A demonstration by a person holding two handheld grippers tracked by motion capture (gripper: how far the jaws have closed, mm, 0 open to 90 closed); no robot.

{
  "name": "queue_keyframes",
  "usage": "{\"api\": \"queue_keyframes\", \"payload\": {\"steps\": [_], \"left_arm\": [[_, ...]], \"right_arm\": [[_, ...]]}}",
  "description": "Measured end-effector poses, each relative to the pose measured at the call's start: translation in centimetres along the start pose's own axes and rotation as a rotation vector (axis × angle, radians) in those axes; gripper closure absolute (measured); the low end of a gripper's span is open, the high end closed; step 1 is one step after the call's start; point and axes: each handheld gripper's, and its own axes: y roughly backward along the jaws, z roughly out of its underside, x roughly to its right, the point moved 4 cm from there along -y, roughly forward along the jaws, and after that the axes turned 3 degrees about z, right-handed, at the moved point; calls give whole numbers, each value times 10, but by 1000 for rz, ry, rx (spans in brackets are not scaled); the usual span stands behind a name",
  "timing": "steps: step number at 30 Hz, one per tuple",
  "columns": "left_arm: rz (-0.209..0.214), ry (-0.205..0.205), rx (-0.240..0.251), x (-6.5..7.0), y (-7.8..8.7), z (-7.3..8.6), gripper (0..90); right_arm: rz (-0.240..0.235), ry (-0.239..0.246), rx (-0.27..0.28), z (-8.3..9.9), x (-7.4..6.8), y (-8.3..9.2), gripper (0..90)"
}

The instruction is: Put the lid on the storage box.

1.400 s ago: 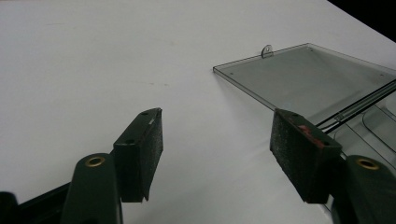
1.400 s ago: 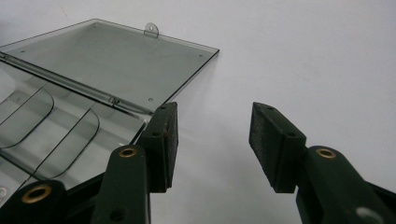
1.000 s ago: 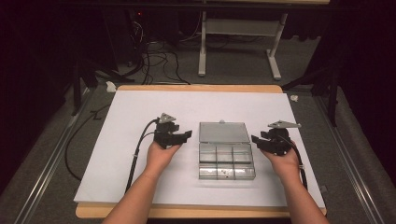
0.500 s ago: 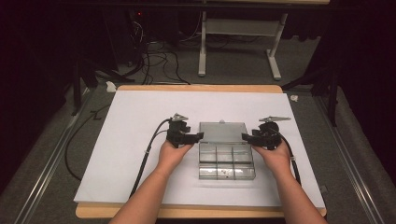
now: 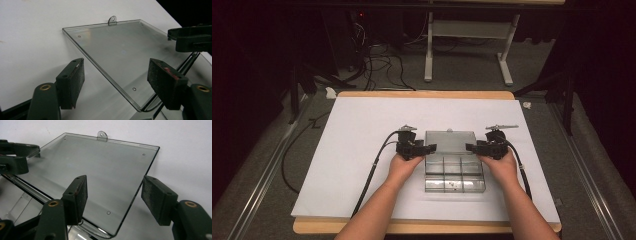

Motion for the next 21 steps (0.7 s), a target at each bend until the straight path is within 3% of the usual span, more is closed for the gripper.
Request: {"api": "queue_keyframes", "payload": {"steps": [8, 16, 21], "left_arm": [[31, 33, -2, -1, -2, 1, 334], [21, 30, -2, -1, -2, 0, 334], [23, 33, -2, -1, -3, 0, 336]], "right_arm": [[-49, -67, -5, 2, 4, -4, 346], [-80, -90, -12, 2, 8, -6, 333], [-116, -133, -19, 3, 10, -10, 333]]}}
